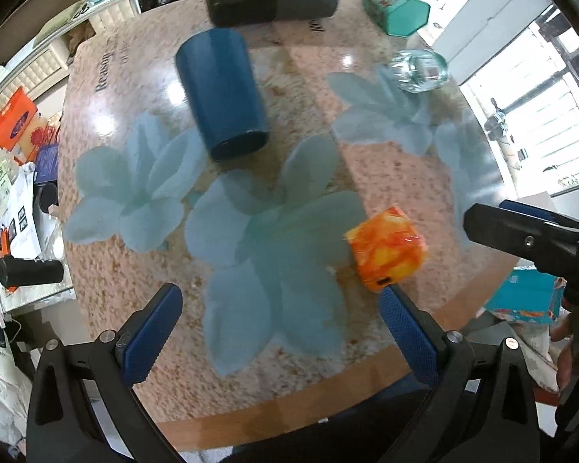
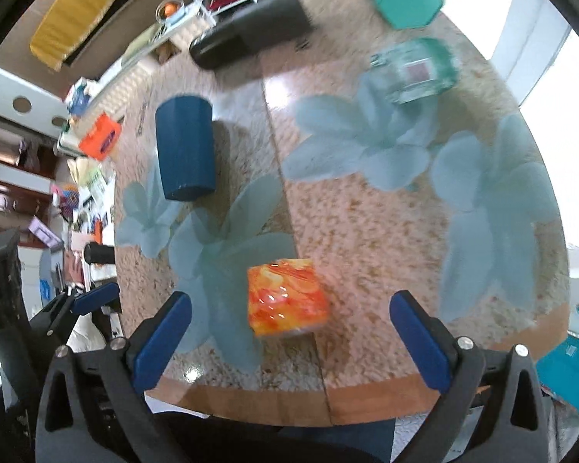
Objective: Flip cup upright
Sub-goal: 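Move the left gripper to the orange cup and close on its side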
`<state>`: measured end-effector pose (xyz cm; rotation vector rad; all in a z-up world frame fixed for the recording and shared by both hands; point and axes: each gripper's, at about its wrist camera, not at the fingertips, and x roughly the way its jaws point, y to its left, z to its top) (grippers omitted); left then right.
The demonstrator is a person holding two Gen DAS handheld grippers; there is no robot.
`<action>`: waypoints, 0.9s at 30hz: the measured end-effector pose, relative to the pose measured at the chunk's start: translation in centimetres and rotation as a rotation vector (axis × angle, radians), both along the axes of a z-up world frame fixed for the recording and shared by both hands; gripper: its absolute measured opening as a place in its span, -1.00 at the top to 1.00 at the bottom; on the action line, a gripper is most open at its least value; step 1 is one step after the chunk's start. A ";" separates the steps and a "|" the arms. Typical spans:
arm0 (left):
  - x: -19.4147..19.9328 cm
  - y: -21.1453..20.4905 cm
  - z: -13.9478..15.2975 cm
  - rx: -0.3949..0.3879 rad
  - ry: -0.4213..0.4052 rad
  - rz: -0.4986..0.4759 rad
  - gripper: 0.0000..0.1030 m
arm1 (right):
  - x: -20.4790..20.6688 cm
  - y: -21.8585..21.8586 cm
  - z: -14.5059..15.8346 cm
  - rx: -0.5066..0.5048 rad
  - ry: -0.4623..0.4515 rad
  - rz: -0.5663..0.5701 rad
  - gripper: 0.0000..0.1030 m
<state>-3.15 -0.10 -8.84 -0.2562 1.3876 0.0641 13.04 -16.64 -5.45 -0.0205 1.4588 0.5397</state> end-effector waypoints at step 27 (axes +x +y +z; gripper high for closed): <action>4.4 -6.9 -4.6 -0.064 0.175 0.228 -0.99 | 4.6 -9.4 -0.3 0.060 0.037 0.130 -1.00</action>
